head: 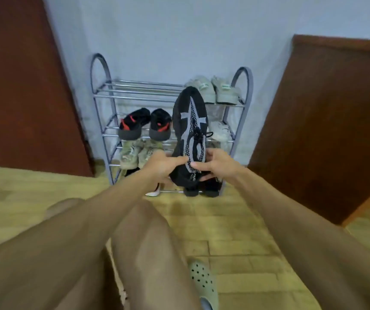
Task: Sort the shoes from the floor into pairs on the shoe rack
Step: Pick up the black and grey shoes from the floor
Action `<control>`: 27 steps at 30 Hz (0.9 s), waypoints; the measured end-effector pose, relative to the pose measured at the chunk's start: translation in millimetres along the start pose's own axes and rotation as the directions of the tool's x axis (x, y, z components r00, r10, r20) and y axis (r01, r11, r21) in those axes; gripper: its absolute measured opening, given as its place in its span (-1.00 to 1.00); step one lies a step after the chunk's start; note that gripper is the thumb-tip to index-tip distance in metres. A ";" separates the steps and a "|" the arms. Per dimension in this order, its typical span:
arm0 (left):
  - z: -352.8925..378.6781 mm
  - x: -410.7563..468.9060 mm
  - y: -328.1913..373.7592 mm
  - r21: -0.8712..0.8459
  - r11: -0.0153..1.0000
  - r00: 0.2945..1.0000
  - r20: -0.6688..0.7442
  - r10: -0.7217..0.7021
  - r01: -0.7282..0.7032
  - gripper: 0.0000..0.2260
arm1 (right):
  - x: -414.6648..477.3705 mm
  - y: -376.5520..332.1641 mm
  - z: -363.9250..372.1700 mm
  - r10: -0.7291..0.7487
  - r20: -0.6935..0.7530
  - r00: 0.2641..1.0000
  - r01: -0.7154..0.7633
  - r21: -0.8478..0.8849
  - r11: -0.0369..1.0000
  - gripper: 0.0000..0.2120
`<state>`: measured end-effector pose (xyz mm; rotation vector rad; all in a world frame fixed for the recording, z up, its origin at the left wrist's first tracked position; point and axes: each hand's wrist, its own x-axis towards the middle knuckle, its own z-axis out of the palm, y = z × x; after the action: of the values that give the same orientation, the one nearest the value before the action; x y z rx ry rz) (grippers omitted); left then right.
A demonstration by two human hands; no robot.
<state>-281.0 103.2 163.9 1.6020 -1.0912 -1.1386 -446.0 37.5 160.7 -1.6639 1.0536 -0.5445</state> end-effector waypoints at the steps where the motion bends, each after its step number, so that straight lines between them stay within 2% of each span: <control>1: -22.5 -6.4 7.1 -0.031 0.999 0.999 -0.030 0.036 -0.037 -0.88 | 5.6 -22.8 11.4 -0.042 0.015 0.999 0.043 -0.025 0.999 -0.76; 4: -90.1 -28.4 14.1 -0.106 0.990 0.991 -0.109 0.083 -0.094 -0.88 | 22.8 -86.8 54.2 -0.112 0.092 0.989 0.120 -0.091 0.989 -0.60; 7: -159.5 -54.8 -0.6 -0.190 0.980 0.983 -0.183 0.016 -0.052 -0.84 | 33.6 -132.6 110.8 -0.099 0.266 0.959 0.141 -0.144 0.979 -0.68; 10: -213.3 -85.4 -30.9 -0.203 0.979 0.981 -0.189 -0.034 -0.005 -0.83 | 38.7 -149.8 171.9 -0.019 0.417 0.909 0.080 -0.131 0.988 -0.70; 13: -246.5 -114.5 -70.3 -0.165 0.983 0.975 -0.192 -0.113 0.082 -0.82 | 40.8 -146.1 231.5 0.058 0.491 0.869 0.011 -0.136 0.991 -0.62; 16: -262.6 -132.2 -112.5 -0.118 0.978 0.955 -0.223 -0.194 0.171 -0.75 | 39.8 -130.3 283.5 0.116 0.489 0.864 -0.030 -0.180 0.983 -0.58; 22: -278.1 -164.0 -216.8 -0.124 0.923 0.880 -0.277 -0.385 0.365 -0.64 | 35.4 -64.3 379.4 0.259 0.442 0.859 -0.119 -0.321 0.940 -0.70; 27: -287.8 -186.4 -298.9 -0.232 0.825 0.766 -0.306 -0.565 0.516 -0.62 | 37.7 -3.3 424.6 0.397 0.360 0.845 -0.245 -0.399 0.884 -0.59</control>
<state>9.9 399.1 -22.4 1.9854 -0.2909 -1.1754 -96.5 228.7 8.9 -1.7367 1.1006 0.2470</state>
